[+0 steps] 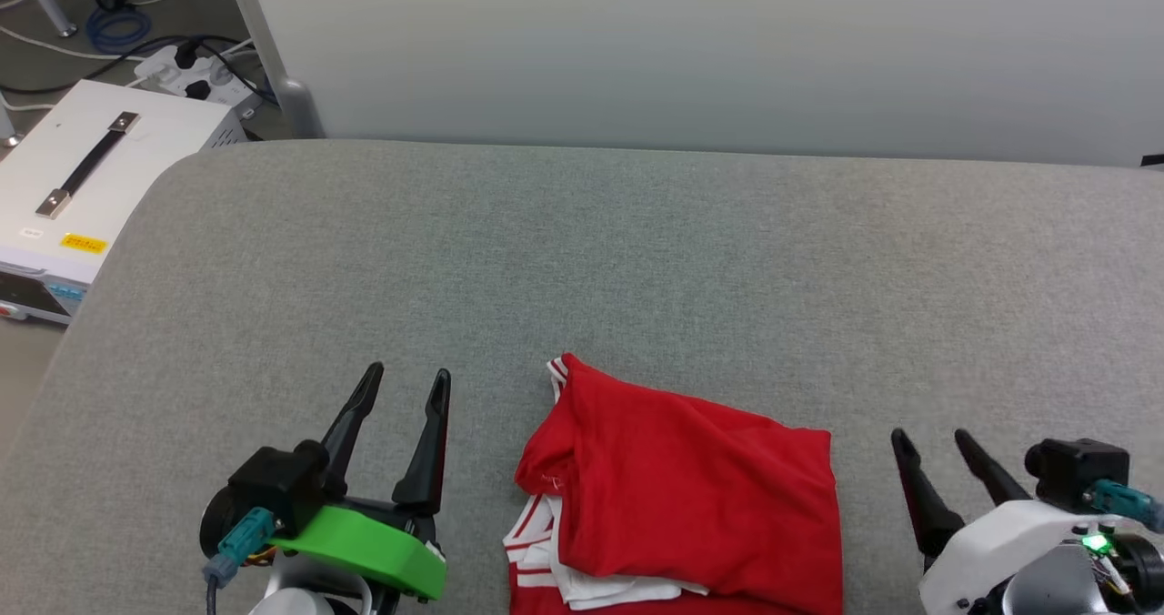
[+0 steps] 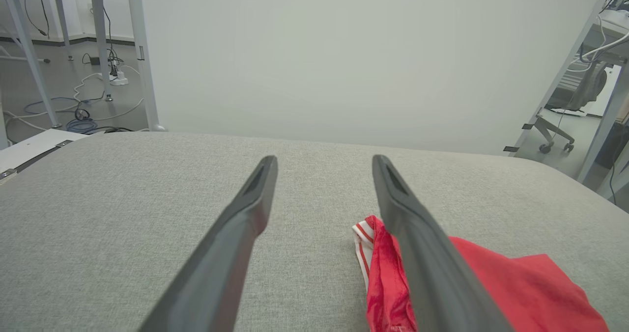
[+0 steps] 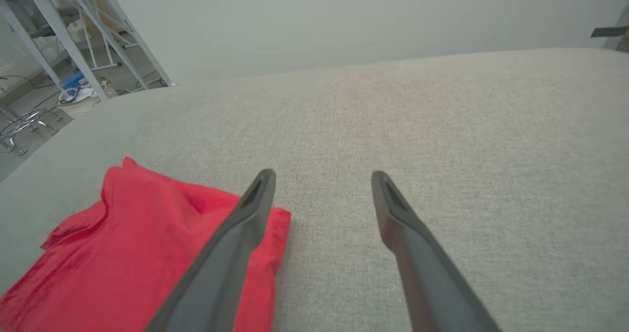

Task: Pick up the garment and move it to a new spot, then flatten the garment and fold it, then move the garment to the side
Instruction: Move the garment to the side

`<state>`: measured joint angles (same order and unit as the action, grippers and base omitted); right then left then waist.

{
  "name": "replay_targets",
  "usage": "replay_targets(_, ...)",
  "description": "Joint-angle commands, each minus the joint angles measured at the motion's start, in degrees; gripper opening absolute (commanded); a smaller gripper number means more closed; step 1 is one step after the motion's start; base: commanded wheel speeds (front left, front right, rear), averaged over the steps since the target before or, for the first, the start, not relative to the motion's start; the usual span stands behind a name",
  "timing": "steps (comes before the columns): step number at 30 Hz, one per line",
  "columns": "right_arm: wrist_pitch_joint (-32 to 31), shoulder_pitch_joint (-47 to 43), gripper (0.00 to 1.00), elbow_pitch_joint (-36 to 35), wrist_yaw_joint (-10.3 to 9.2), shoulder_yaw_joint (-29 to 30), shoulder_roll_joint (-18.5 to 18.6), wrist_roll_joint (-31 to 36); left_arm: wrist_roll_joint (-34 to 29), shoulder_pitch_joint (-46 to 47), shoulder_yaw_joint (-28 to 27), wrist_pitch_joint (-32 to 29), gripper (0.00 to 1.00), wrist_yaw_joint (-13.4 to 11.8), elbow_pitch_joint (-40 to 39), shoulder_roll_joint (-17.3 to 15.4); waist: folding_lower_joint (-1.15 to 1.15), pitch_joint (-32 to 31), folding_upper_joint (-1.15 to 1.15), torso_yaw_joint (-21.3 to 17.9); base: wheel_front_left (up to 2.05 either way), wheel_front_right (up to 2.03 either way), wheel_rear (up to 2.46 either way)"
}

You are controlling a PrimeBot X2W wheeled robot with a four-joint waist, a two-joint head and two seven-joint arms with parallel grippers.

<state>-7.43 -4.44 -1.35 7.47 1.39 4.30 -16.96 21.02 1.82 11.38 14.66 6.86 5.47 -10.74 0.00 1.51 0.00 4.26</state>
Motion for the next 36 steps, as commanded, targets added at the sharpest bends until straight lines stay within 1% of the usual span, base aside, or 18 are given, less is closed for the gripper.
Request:
replay_targets(1, -3.6, -0.7, 1.00, -0.5, 0.02, -0.3, 0.6, -1.0, -0.5, -0.3, -0.1, 0.3, 1.00, 0.3, 0.3, 0.4, 0.00, 0.6, 0.00, 0.2, 0.00, 0.00, 0.00)
replay_targets(4, -14.2, -0.9, 1.00, -2.7, 0.02, -0.6, 0.8, -3.3, -0.8, 0.2, -0.1, 0.3, 1.00, 0.5, 0.4, 0.6, 0.00, 1.5, 0.00, 0.6, 0.00, 0.00, 0.00)
replay_targets(8, -25.4, -0.3, 1.00, -5.2, 0.02, -0.1, 0.1, -5.4, -1.0, 1.0, 0.2, 0.3, 1.00, 0.6, 0.7, 0.8, 0.00, 3.1, 0.00, 1.5, 0.00, 0.00, 0.00)
replay_targets(12, -32.2, 1.3, 1.00, -6.1, 0.02, -0.1, -0.6, -6.4, -0.9, 2.1, 1.1, 0.3, 1.00, 0.6, 0.8, 0.7, 0.00, 4.9, 0.00, 2.7, 0.00, 0.00, 0.00)
replay_targets(15, -35.9, 2.6, 1.00, -5.4, 0.02, 0.8, -1.1, -6.0, -0.5, 3.1, 2.0, 0.3, 1.00, 0.6, 0.8, 0.5, 0.00, 6.2, 0.00, 3.8, 0.00, 0.00, 0.00)
replay_targets(17, -37.8, 3.5, 1.00, -4.2, 0.02, 1.3, -1.3, -6.1, -0.2, 3.6, 2.3, 0.3, 1.00, 0.6, 0.8, 0.4, 0.00, 6.9, 0.00, 4.5, 0.00, 0.00, 0.00)
replay_targets(21, -38.5, 5.4, 1.00, -1.1, 0.02, 1.2, -1.4, -7.9, 0.2, 4.5, 2.9, 0.3, 1.00, 0.6, 0.9, 0.2, 0.00, 8.0, 0.00, 5.6, 0.00, 0.00, 0.00)
replay_targets(26, -37.7, 7.1, 1.00, 3.3, 0.02, -0.2, -1.4, -8.6, 0.4, 5.0, 3.3, 0.3, 1.00, 0.6, 1.0, -0.1, 0.00, 8.7, 0.00, 6.5, 0.00, 0.00, 0.00)
replay_targets(32, -36.8, 7.6, 1.00, 8.0, 0.02, -3.3, -1.4, -8.3, 0.6, 5.6, 3.5, 0.3, 1.00, 0.6, 1.2, -0.2, 0.00, 9.1, 0.00, 7.2, 0.00, 0.00, 0.00)
replay_targets(33, -36.8, 7.6, 0.84, 8.8, 0.02, -4.1, -1.4, -8.1, 0.6, 5.6, 3.6, 0.3, 1.00, 0.6, 1.3, -0.2, 0.00, 9.0, 0.00, 7.3, 0.00, 0.00, 0.00)
replay_targets(34, -36.9, 7.6, 0.41, 9.4, 0.02, -4.9, -1.4, -8.1, 0.6, 5.7, 3.6, 0.3, 1.00, 0.6, 1.3, -0.1, 0.00, 9.0, 0.00, 7.4, 0.00, 0.00, 0.00)
replay_targets(35, -37.0, 7.6, 0.18, 10.0, 0.02, -5.5, -1.4, -7.8, 0.6, 5.7, 3.5, 0.3, 1.00, 0.6, 1.4, -0.1, 0.00, 8.8, 0.00, 7.4, 0.00, 0.00, 0.00)
replay_targets(36, -36.9, 7.7, 0.00, 10.5, 0.02, -5.9, -1.4, -7.5, 0.5, 5.6, 3.6, 0.3, 1.00, 0.6, 1.5, -0.2, 0.00, 8.7, 0.00, 7.4, 0.00, 0.00, 0.00)
